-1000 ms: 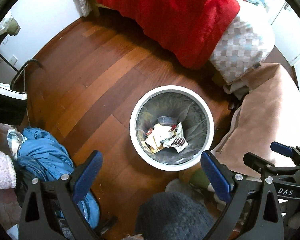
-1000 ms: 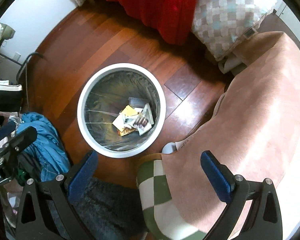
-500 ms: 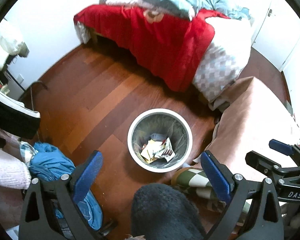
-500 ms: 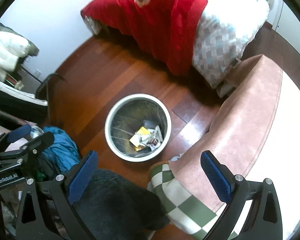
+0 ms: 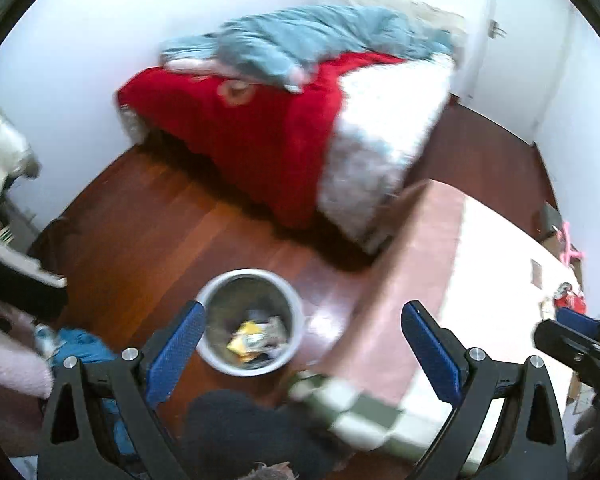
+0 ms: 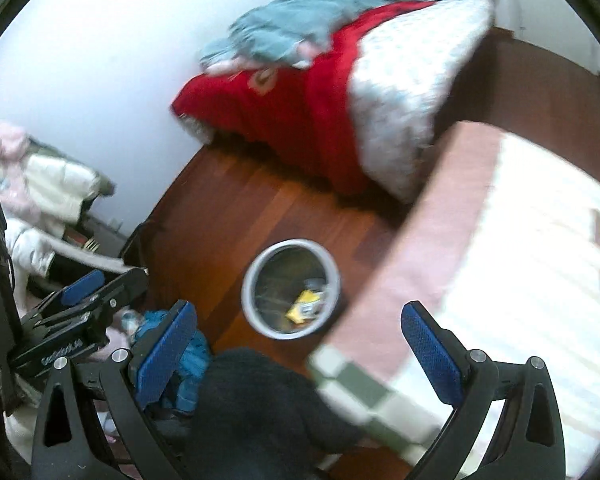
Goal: Collect trash
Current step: 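Move both tools from the bin back over the table, then grasp the bread crust with left tool while right tool grasps the red cola can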
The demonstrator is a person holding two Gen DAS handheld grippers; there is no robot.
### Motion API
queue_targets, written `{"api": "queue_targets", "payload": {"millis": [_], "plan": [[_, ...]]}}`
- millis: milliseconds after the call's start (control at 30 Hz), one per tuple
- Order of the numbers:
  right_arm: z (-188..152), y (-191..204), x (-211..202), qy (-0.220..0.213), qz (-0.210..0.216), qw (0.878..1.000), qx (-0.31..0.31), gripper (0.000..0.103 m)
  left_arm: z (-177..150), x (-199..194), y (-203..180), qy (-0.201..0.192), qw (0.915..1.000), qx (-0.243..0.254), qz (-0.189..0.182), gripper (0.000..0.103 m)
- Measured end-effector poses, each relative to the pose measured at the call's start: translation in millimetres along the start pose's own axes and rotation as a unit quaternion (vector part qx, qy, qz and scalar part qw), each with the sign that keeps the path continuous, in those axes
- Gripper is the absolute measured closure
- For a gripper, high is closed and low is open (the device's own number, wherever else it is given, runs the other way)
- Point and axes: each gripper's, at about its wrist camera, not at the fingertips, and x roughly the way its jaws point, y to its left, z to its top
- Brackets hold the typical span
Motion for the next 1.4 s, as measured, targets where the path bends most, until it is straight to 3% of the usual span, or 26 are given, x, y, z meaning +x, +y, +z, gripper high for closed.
{"api": "queue_targets", "payload": {"millis": [100,167,267,367,467,533,733,833,900,933,1067,1167,1300,1367,1400], "plan": [[4,-65,-23,-0.002,-0.063,0.998,0.012,0.0,3,32,-69,0.011,0.9995,0.029,-0.011,0.003],[7,-129,-35,0.007,-0.123,0.992,0.03,0.0,0,61,-123,0.022,0.9983,0.053,-0.012,0.003],[10,-233,-48,0.015,-0.199,0.975,0.097,0.0,-7,107,-195,0.048,0.9954,0.082,-0.014,0.003],[10,-328,-57,0.019,-0.242,0.958,0.15,0.0,-17,151,-259,0.089,0.9894,0.112,-0.024,0.003],[21,-386,-44,0.069,-0.284,0.95,0.111,0.0,-26,178,-309,0.098,0.9843,0.147,-0.004,0.003],[29,-420,-25,0.131,-0.294,0.946,0.047,0.0,-29,193,-337,0.1,0.9819,0.161,0.002,0.003],[32,-457,33,0.231,-0.298,0.921,-0.097,0.0,-38,214,-391,0.122,0.9777,0.171,-0.01,0.003],[31,-465,54,0.251,-0.271,0.923,-0.108,0.0,-43,214,-402,0.127,0.9755,0.179,-0.018,0.003],[29,-474,61,0.256,-0.253,0.929,-0.083,0.001,-41,214,-405,0.128,0.9747,0.181,-0.025,0.003],[28,-479,62,0.25,-0.246,0.934,-0.063,0.007,-41,212,-407,0.127,0.9743,0.184,-0.03,0.003],[17,-494,41,0.197,-0.237,0.95,0.039,0.007,-46,202,-416,0.128,0.9697,0.197,-0.067,0.003],[-9,-511,20,0.167,-0.24,0.944,0.154,0.007,-49,199,-432,0.139,0.9615,0.212,-0.107,0.003],[-45,-518,-6,0.122,-0.258,0.934,0.215,0.008,-57,205,-463,0.16,0.9439,0.246,-0.151,0.004],[-60,-520,-13,0.106,-0.263,0.929,0.237,0.009,-62,210,-477,0.165,0.94,0.258,-0.15,0.025],[-67,-522,-16,0.099,-0.268,0.925,0.251,0.01,-66,213,-485,0.168,0.938,0.267,-0.144,0.052]]}}
